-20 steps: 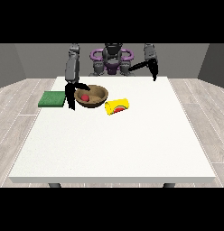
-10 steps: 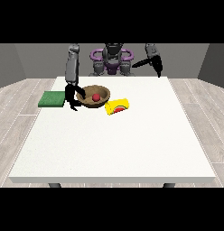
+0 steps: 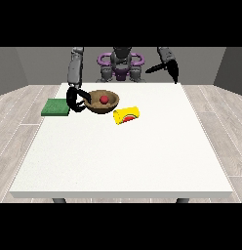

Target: Pick the cup and pour the ball into the bowl, then pick the bowl and place it on the pad

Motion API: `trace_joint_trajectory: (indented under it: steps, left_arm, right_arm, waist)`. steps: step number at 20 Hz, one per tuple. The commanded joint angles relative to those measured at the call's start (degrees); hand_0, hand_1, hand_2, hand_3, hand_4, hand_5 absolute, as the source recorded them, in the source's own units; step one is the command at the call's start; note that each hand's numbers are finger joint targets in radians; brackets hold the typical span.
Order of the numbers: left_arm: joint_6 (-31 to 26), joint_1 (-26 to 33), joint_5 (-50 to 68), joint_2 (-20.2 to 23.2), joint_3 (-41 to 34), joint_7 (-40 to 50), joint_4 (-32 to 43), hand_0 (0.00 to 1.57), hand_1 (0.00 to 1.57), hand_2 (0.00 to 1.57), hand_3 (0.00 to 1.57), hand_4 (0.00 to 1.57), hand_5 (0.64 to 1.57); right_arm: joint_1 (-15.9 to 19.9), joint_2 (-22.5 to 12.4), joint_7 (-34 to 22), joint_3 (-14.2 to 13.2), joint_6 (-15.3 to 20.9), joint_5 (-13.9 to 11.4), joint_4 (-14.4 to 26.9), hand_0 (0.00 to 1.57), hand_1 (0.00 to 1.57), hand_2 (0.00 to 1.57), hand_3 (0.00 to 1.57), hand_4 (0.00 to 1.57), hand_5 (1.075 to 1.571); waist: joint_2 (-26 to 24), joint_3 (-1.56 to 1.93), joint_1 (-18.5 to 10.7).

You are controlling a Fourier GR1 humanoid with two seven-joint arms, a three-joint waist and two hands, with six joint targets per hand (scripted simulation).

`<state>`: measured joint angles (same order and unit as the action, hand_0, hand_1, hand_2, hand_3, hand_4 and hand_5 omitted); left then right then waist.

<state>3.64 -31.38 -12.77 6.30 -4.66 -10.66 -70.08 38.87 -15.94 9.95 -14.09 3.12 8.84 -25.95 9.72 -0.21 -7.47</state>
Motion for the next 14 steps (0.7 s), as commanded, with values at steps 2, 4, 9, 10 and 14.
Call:
trace_joint_trajectory:
  steps: [2, 4, 9, 10, 14]
  left_arm:
    - [0.43, 0.48, 0.93, 2.1, -3.25, -1.36, 4.92, 0.0, 0.0, 0.0, 0.0, 0.0, 1.571]
    - [1.84, 1.44, 0.5, 1.19, -2.93, -2.09, 4.7, 0.0, 0.0, 0.0, 0.0, 0.0, 1.57]
    - [0.8, 2.57, 1.11, 2.5, -3.25, -4.48, 3.45, 0.0, 0.0, 0.0, 0.0, 0.0, 1.57]
    - [2.5, 2.37, 0.47, 2.15, -3.75, -4.06, 5.45, 0.0, 0.0, 0.0, 0.0, 0.0, 1.569]
    - [1.59, 3.1, 0.26, 0.09, -0.31, -5.8, -1.75, 0.0, 0.0, 0.0, 0.0, 0.0, 1.567]
  right_arm:
    - [3.27, 0.14, -10.62, 1.83, -1.17, 0.06, -2.46, 1.57, 1.57, 1.57, 1.57, 1.05, 1.553]
    - [3.75, -2.62, -12.44, 0.61, -3.21, 1.29, -2.98, 1.57, 1.57, 1.57, 1.57, 1.05, 1.553]
    - [2.81, -9.91, -10.85, -2.84, -7.69, 3.68, -3.58, 1.57, 1.57, 1.57, 1.57, 1.06, 1.565]
    - [3.43, -9.41, -14.35, -2.21, -7.57, 3.79, -4.59, 1.57, 1.57, 1.57, 1.57, 1.06, 1.564]
    - [2.72, -17.57, -10.56, -9.49, -13.98, 9.3, -0.18, 1.57, 1.57, 1.57, 1.57, 1.08, 1.559]
  waist:
    - [-4.14, 0.18, 4.84]
    - [-3.63, 0.2, 4.95]
    - [0.14, 0.22, 3.88]
    - [-2.23, 0.21, 6.08]
    - [5.52, 0.27, 1.18]
